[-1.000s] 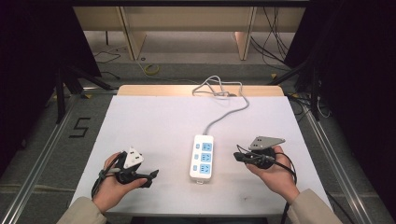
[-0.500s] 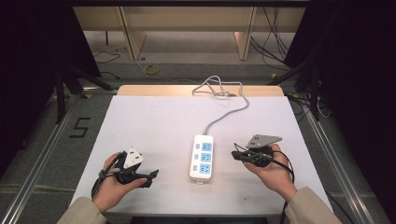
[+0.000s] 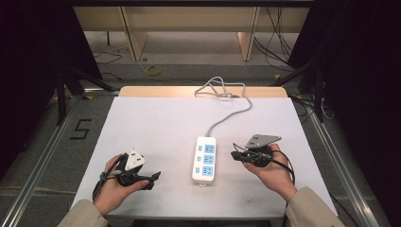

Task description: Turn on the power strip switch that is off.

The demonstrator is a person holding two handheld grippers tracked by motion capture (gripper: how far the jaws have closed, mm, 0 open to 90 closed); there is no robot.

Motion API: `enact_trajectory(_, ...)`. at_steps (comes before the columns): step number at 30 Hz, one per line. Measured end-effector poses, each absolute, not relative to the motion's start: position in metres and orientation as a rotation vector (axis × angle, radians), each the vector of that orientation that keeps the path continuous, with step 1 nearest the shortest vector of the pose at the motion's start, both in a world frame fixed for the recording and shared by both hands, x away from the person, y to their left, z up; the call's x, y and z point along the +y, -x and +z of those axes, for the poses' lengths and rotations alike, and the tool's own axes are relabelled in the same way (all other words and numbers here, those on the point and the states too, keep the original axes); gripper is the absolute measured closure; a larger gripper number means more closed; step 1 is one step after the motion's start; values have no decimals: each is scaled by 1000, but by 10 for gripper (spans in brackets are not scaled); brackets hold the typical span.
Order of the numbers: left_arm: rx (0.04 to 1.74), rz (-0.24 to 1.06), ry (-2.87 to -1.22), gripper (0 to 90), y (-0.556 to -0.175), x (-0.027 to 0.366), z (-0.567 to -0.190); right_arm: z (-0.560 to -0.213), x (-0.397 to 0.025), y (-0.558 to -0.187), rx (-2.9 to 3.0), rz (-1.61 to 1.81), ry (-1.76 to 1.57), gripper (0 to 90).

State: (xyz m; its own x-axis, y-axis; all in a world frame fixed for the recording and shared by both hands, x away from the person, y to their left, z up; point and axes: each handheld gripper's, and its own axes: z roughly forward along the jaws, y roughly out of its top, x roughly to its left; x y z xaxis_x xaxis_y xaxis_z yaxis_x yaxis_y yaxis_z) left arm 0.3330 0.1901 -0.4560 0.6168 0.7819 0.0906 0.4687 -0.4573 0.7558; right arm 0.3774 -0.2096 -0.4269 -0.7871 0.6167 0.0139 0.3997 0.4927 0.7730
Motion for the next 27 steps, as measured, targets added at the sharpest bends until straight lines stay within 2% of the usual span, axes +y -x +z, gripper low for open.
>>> enact_trajectory(27, 978, 564, -2132, 151, -333, 191, -456, -426, -193, -389, 2508, 1156, -854, 900)
